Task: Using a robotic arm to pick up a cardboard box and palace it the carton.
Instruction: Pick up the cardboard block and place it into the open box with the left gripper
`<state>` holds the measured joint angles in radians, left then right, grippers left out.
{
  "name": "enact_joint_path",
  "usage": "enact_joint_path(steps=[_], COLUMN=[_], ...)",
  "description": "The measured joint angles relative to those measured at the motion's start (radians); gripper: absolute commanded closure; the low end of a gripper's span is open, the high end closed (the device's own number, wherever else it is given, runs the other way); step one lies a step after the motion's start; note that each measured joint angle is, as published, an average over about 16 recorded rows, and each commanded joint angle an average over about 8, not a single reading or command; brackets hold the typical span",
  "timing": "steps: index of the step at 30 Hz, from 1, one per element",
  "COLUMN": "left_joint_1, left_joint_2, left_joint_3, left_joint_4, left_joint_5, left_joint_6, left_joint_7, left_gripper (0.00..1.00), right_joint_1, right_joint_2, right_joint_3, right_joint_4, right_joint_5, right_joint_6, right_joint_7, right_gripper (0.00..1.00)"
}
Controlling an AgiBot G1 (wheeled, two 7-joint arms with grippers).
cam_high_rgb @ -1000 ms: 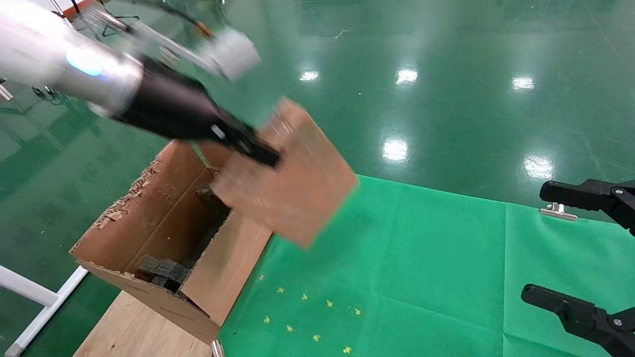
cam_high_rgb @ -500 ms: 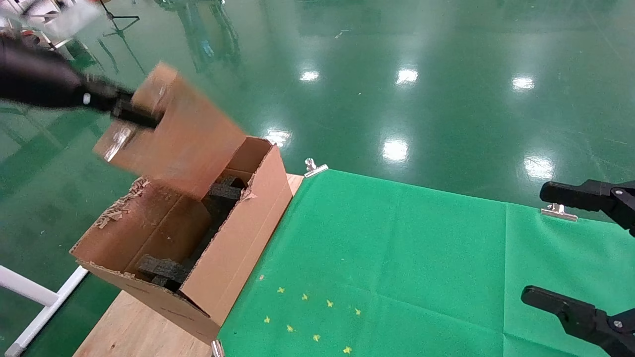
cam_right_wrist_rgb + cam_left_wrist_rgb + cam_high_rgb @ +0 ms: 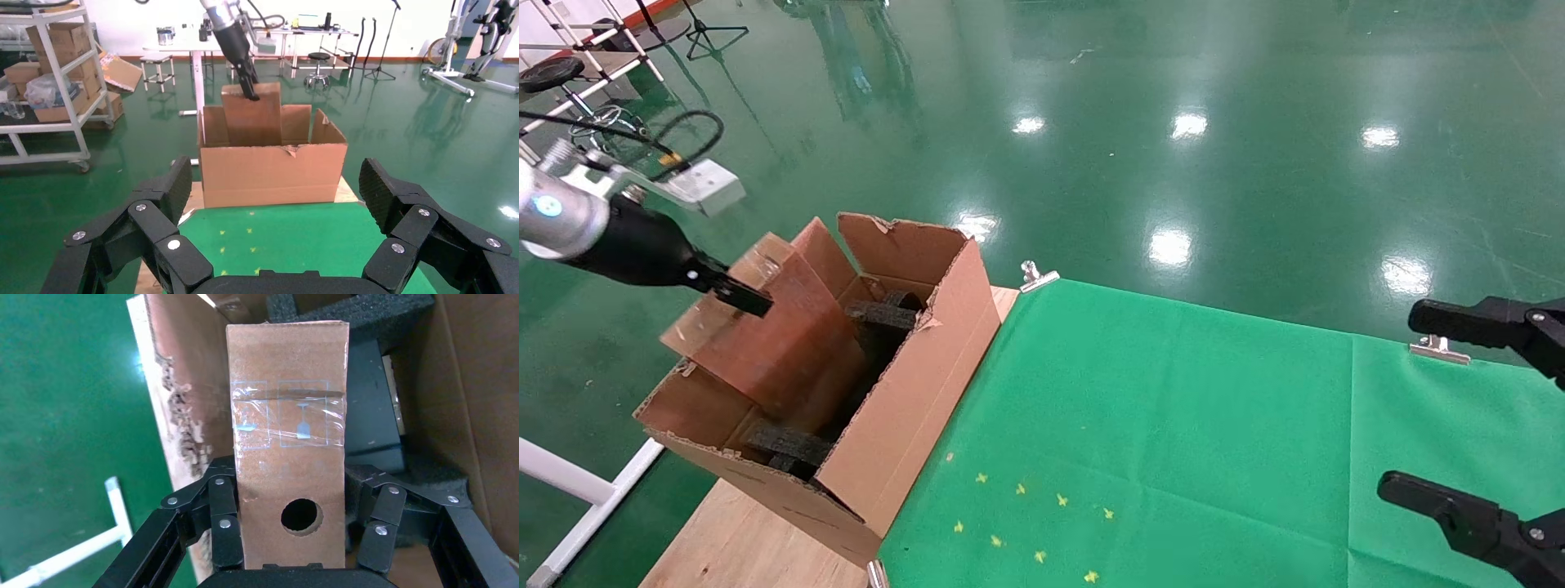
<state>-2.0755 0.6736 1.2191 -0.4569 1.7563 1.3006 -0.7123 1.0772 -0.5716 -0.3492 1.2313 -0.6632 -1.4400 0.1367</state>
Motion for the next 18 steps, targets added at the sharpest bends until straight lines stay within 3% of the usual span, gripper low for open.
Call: enact_joint_path(steps=[18], left_joint_1=[0.084], left_joint_2=[0.119], left_joint_3=[-0.017], left_joint_4=[0.304], left_joint_5=[-0.03], left_joint_6=[-0.161], left_joint_7=[0.152], left_gripper=[1.0], right_joint_1=[0.0], right_joint_2=[0.0], right_joint_3=[0.0], right_joint_4=[0.0], right_joint_5=[0.0], right_joint_6=[0.0], right_joint_7=[0.0], right_gripper=[0.0])
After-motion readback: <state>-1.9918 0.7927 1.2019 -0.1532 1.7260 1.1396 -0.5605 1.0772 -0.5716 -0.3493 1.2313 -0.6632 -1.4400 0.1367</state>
